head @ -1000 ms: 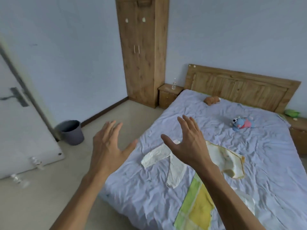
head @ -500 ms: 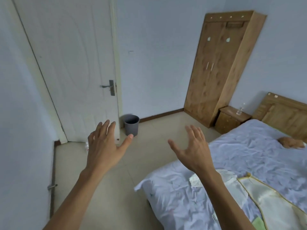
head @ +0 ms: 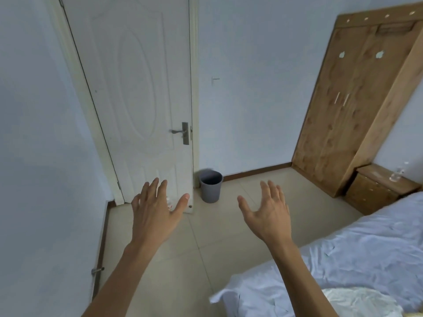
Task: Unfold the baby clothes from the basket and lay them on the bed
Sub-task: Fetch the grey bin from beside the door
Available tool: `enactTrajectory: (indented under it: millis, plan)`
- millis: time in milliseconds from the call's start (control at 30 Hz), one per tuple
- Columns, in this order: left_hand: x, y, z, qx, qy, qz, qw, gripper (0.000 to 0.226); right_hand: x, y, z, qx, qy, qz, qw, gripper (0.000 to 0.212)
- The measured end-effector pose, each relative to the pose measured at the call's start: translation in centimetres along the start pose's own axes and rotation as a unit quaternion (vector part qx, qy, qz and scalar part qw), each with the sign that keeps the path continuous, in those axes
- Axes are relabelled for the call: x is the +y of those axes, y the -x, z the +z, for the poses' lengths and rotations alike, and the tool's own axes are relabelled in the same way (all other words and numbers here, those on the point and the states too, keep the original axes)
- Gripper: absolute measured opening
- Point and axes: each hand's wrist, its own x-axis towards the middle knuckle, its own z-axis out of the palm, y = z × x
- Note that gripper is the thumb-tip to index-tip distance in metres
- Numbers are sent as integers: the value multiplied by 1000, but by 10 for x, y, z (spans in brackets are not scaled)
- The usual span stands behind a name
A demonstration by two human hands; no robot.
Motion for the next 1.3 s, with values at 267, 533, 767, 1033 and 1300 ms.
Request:
enactTrajectory:
  millis: [267,533,767,1033,1300]
  plan:
    - [4,-114,48,8,-11,-10,1000,82,0,-122,54,-24,-2,-6,1000,87]
    - [-26,-230,103,7,9,-13,1000,89,-21,-232,126,-34,-5,0,999,90]
    - [-65,-348,160,-29,46,28,998,88,-53,-323,201,-60,20,49,997,95]
    - [-89,-468,209,-81,70,76,991,89,-80,-404,260,-53,-2,90,994,92]
    - [-72,-555,277,-118,84,101,984,87,-50,-481,308,-55,-3,126,991,90]
